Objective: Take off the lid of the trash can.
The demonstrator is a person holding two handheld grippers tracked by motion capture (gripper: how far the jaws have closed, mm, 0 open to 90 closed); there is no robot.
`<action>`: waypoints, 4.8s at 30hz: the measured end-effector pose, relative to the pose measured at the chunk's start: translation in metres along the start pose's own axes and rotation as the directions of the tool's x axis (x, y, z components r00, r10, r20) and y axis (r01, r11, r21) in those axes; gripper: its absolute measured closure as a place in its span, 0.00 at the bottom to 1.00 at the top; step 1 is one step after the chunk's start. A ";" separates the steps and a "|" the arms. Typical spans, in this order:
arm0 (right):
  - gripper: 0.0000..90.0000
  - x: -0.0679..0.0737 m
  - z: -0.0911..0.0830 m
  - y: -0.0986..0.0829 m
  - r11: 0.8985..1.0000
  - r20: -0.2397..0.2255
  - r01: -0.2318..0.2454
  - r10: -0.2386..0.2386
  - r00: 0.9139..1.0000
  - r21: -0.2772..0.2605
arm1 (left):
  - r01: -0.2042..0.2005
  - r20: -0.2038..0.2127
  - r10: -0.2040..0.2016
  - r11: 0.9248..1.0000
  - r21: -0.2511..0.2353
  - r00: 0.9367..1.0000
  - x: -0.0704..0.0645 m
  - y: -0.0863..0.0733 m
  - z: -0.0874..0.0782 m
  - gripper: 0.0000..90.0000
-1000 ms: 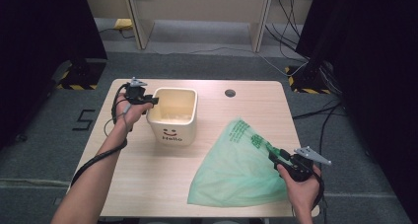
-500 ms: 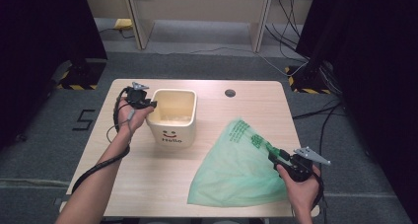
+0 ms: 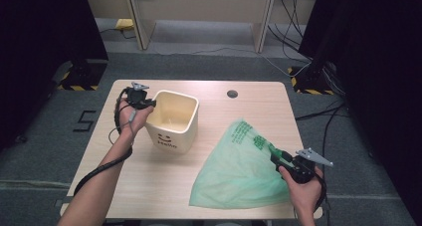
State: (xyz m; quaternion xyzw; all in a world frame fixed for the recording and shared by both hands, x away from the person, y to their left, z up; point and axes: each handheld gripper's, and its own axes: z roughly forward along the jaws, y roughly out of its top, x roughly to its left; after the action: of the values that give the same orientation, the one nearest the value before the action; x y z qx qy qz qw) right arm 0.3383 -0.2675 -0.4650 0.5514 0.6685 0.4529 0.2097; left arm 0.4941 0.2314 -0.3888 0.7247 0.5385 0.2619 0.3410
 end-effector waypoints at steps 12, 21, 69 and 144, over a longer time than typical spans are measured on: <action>0.55 0.000 0.001 -0.001 1.000 -0.001 0.000 0.000 1.000 0.004 | 0.037 -0.021 -0.037 0.999 0.007 0.999 -0.002 0.007 -0.007 0.90; 0.55 0.000 0.001 -0.001 1.000 0.000 0.000 0.000 1.000 0.004 | 0.079 -0.026 -0.079 0.997 -0.003 0.997 0.003 0.012 -0.014 0.90; 0.54 0.001 0.003 -0.002 1.000 0.002 0.001 -0.001 1.000 0.006 | 0.171 -0.081 -0.173 0.985 -0.028 0.982 0.052 0.007 -0.037 0.90; 0.54 0.002 0.005 -0.003 1.000 0.007 0.004 -0.004 1.000 0.012 | 0.243 -0.158 -0.245 0.969 -0.033 0.956 0.116 -0.021 -0.059 0.90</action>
State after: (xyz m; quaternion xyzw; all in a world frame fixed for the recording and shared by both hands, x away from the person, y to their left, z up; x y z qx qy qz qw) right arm 0.3396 -0.2633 -0.4693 0.5528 0.6718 0.4462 0.2097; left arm 0.4701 0.3589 -0.3668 0.6268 0.6479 0.2791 0.3309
